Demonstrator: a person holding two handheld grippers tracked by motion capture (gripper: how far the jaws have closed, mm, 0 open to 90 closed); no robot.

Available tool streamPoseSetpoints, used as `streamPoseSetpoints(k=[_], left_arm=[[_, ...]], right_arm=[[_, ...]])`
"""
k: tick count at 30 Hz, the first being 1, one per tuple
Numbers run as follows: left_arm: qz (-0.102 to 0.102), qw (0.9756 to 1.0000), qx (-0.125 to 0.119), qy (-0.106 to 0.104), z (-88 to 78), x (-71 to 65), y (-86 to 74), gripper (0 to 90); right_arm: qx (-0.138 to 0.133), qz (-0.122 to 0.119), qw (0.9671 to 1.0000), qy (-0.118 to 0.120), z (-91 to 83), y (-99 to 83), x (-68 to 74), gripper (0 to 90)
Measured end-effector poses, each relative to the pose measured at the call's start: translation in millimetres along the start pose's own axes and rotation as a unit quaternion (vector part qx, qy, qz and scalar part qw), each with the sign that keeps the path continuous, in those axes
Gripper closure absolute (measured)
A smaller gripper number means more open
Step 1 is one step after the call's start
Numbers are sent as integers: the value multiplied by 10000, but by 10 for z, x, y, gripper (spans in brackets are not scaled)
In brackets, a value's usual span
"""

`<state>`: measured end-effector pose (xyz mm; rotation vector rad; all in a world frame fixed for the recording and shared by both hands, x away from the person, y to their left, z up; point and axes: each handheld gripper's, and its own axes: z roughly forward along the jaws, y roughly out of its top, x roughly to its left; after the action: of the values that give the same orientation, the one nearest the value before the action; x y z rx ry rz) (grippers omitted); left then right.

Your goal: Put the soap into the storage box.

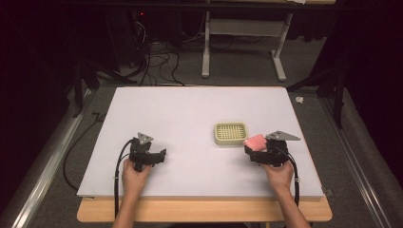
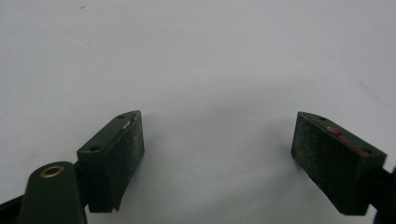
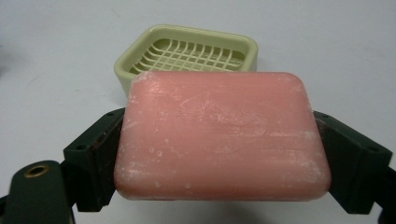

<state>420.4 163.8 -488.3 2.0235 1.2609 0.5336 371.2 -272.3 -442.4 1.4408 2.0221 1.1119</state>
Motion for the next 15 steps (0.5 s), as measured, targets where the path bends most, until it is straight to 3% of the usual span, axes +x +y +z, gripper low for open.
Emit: streamPoseSetpoints(k=[15], left_arm=[[0,10000,2,-2,0,1,0,175]], right_arm=[[23,-109,9998,162,71,169,100,137]])
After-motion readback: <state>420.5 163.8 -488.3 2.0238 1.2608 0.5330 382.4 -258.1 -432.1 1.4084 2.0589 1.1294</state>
